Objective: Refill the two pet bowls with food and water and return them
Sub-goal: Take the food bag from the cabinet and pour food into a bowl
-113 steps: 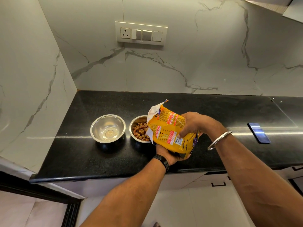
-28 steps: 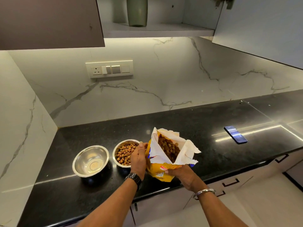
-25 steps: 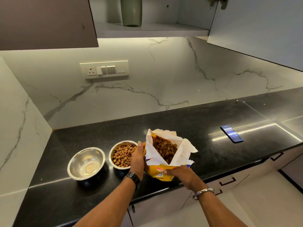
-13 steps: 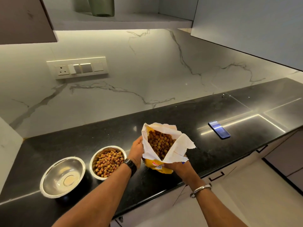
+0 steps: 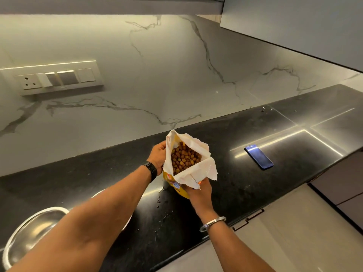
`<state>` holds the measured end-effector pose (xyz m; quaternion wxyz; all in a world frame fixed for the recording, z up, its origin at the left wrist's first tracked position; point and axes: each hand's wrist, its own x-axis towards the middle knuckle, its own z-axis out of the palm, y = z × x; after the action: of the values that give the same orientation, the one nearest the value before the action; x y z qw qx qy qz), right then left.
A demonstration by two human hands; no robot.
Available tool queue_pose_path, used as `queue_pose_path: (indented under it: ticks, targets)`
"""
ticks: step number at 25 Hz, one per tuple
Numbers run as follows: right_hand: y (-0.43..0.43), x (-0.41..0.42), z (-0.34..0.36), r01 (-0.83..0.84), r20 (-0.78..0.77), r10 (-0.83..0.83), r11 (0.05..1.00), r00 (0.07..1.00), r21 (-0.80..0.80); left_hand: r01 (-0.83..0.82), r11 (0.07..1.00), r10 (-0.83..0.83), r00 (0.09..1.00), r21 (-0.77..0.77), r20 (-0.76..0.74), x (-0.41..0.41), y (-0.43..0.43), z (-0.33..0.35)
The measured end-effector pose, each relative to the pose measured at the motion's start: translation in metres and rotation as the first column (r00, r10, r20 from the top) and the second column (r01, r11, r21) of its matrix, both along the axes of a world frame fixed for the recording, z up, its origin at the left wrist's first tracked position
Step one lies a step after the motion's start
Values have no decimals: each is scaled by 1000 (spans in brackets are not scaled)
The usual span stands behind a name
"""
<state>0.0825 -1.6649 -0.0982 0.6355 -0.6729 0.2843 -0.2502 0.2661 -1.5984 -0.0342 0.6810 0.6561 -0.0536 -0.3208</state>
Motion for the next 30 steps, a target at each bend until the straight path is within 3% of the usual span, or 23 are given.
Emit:
queue_pose_path:
  ticks: [4, 9, 14, 21, 26, 30]
  targets:
    - [-11, 22, -18, 22, -132, -31, 998, 991, -64, -21, 1000, 22, 998, 23, -55, 15, -14, -11]
    - [-16, 20, -48, 44, -292, -44, 999, 955, -9, -6, 996, 12, 997, 86, -71, 19, -16, -43]
    - [-17, 25, -46, 38, -353, -66, 995, 933, -87, 26, 993, -21, 999, 117, -47, 22, -14, -46]
    - [3, 6, -31, 152, -300, -154, 988, 942, -31, 4, 1000, 0, 990, 22, -143, 15, 9, -28]
    - [34, -15, -7, 257, -298, -336, 927, 894, -275, 76, 997, -77, 996, -31, -46, -3, 34, 2]
    - [62, -30, 27, 185, -202, -297, 880, 933, -438, 106, 993, -104, 994, -59, 37, -25, 63, 29]
